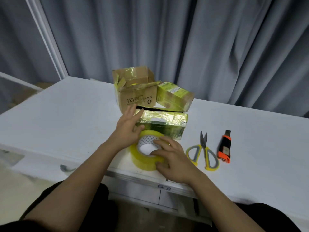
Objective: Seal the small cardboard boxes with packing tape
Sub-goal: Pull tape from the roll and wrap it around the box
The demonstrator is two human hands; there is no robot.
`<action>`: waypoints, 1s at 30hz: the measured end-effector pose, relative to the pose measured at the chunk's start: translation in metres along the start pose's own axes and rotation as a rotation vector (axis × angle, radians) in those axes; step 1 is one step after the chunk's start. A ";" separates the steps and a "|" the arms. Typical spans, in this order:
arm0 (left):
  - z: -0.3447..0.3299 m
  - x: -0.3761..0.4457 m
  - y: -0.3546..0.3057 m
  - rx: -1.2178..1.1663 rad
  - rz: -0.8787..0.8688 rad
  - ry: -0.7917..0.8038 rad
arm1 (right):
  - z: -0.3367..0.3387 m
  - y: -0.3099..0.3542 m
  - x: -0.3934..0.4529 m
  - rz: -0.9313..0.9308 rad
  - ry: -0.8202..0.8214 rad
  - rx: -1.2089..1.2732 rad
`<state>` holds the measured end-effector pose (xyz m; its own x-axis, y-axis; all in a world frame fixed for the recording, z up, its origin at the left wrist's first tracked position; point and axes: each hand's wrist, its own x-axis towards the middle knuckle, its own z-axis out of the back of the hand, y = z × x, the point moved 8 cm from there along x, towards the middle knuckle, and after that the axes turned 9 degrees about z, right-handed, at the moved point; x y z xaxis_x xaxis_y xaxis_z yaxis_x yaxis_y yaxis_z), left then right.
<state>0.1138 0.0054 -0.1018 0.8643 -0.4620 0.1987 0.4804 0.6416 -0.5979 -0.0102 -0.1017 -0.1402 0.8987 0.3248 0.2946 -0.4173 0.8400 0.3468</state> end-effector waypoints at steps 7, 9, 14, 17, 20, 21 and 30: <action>-0.005 -0.063 0.034 -0.057 0.218 0.093 | -0.019 -0.003 -0.001 -0.069 0.104 0.016; -0.009 -0.076 0.049 -0.113 0.340 0.126 | -0.021 -0.001 -0.002 -0.097 0.085 0.083; -0.016 -0.091 0.061 -0.251 0.433 0.134 | -0.025 -0.001 -0.002 -0.235 0.053 0.221; -0.014 -0.089 0.063 -0.258 0.449 0.046 | -0.023 0.001 0.000 -0.276 0.025 0.256; -0.011 -0.089 0.067 -0.193 0.445 -0.006 | -0.020 0.006 -0.003 -0.291 -0.003 0.254; -0.010 -0.089 0.070 -0.164 0.449 -0.023 | -0.019 0.007 -0.006 -0.294 -0.018 0.256; -0.002 -0.096 0.055 -0.020 0.302 -0.031 | -0.012 -0.004 -0.010 -0.650 -0.282 0.391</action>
<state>0.0573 0.0841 -0.1555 0.9718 -0.2333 0.0330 0.1984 0.7348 -0.6486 -0.0163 -0.1030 -0.1553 0.9317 -0.3420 0.1228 0.1128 0.5936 0.7968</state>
